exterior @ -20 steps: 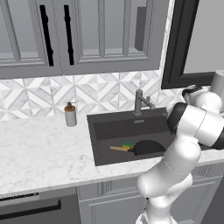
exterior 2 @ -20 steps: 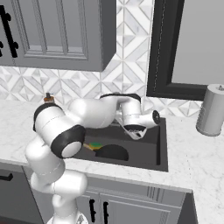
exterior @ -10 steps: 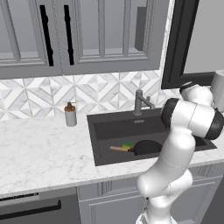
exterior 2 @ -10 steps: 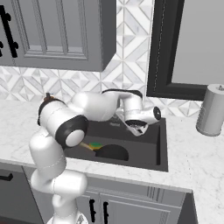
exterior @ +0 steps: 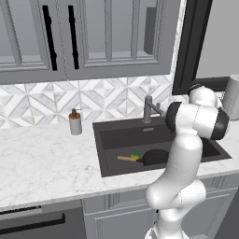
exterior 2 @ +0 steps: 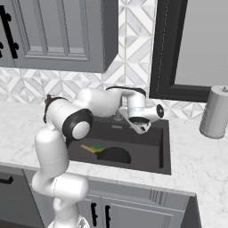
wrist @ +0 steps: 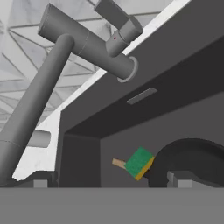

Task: Pick the pan and sponge and place them into the sink. Then turn on the water.

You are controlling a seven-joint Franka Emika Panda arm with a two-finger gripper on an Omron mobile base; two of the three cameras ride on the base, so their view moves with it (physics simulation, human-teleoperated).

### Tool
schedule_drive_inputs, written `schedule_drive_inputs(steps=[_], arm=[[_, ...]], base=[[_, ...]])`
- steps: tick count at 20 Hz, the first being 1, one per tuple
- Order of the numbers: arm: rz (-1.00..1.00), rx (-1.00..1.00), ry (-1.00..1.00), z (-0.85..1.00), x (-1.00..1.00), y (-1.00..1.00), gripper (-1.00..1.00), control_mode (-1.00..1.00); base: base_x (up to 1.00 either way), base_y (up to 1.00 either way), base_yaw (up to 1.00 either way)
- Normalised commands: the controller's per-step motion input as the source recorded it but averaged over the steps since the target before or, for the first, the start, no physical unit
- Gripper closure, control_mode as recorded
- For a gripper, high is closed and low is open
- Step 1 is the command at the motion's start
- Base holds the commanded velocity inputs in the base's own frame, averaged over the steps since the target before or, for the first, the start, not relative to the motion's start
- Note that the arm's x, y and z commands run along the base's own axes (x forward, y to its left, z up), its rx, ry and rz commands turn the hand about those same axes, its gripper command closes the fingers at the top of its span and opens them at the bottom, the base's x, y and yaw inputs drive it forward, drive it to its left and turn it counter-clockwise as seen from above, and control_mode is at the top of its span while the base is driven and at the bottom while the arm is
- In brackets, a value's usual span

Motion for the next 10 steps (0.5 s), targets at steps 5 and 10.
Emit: schedule_drive_inputs(steps=[5,10], arm=[[0.0,0.0,0.0,0.0,0.35,0.0,-1.0,-1.0],[0.0,0.0,0.0,-0.06,0.29,0.0,-1.0,-1.0]], base=[[0.0,0.0,0.0],[0.0,0.0,0.0]])
